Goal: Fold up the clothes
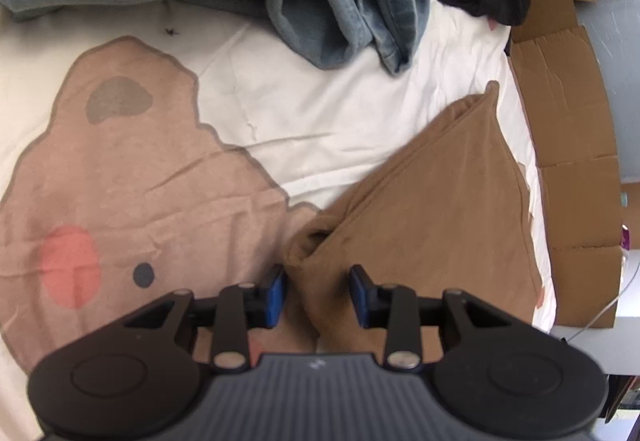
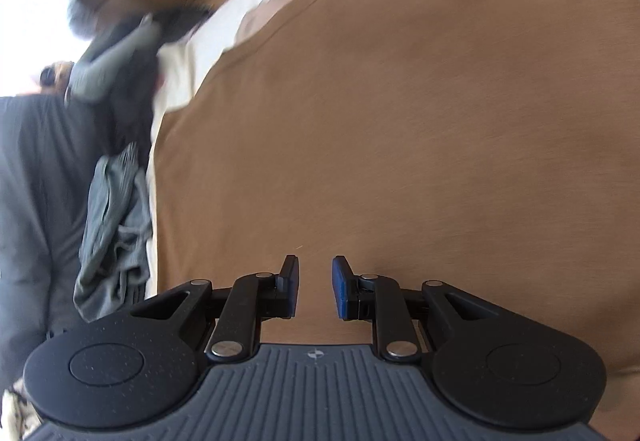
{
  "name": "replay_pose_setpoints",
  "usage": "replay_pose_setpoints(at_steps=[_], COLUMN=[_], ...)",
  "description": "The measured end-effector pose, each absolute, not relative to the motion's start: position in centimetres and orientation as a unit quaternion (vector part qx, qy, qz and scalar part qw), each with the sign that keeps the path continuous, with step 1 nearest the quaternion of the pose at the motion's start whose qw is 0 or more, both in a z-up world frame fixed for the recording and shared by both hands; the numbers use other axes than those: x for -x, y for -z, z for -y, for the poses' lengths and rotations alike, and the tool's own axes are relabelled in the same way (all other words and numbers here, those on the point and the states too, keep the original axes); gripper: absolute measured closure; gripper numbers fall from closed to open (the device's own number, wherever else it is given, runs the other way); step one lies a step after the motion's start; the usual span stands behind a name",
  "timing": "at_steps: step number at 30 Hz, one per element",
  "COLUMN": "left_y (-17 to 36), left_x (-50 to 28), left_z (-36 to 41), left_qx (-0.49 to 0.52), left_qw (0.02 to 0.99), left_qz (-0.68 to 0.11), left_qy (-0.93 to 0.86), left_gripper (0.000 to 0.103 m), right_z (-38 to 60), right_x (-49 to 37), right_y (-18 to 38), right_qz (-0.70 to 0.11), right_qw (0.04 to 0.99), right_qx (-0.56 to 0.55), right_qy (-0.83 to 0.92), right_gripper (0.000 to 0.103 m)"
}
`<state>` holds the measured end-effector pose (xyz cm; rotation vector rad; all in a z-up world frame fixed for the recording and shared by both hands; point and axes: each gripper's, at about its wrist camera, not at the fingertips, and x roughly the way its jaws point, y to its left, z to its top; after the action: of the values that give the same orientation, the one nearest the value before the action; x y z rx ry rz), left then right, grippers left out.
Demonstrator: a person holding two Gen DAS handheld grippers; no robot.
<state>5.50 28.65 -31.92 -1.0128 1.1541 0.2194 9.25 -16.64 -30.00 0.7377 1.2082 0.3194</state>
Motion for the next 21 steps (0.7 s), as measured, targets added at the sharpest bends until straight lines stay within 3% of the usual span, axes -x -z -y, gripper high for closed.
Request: replay_pose_setpoints(at_steps=[12,16,18,21], left_y=[32.1,32.1,32.0,31.9], left_x=[-5.9,-5.8,-5.7,-5.5], left_z=[-28.1,-28.0,-27.9,-28.1], left_qx=[0.454,0.458,0.454,0.455], left_qw=[0.719,0.72,0.723,0.725], left_qz=[-0.518,-0.513,-0.512,-0.507], left_qy=[-0.091,-0.094,-0.097,-0.096], left_gripper=[0.069,0.076,0.087,0.093], right_z=[13.5,13.2,12.9,12.7], right_x=[-8.1,-6.9,-6.3,-5.9], right_y=[31.7,31.8,31.8,31.9], right_qz=[-0.584,-0.592,-0.595,-0.6], right_qw=[0.732,0.727,0.727,0.727], right_qx=[-0.305,-0.297,-0.29,-0.279], right_qy=[-0.176,-0.181,-0.183,-0.184], right_gripper=[0.082,0.083,0.083,0.09])
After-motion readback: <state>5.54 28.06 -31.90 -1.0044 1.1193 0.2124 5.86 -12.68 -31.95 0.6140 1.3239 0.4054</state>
